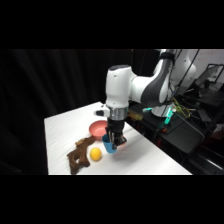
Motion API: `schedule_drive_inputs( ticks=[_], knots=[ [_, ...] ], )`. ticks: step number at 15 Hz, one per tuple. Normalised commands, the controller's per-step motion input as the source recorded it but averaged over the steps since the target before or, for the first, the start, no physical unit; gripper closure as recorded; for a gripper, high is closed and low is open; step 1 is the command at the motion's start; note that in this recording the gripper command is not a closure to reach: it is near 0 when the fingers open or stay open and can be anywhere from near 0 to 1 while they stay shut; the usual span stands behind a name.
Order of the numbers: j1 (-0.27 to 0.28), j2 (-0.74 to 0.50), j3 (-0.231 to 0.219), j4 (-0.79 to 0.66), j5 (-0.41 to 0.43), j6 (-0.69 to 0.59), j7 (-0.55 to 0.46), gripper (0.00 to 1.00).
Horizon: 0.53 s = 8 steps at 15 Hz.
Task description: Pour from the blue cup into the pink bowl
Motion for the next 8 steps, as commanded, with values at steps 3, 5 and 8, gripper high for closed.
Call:
schedule_drive_inputs(
  ticks=[3,5,8],
  knots=[
    [0.273,0.35,-0.285,0.19,-0.377,0.25,0.46,0.13],
    [0.362,0.29,-0.358,0.22,-0.336,0.11,0.44,0.13],
    [0.304,0.15,-0.282,0.19,-0.212,-0.02,0.34,0.14]
  ],
)
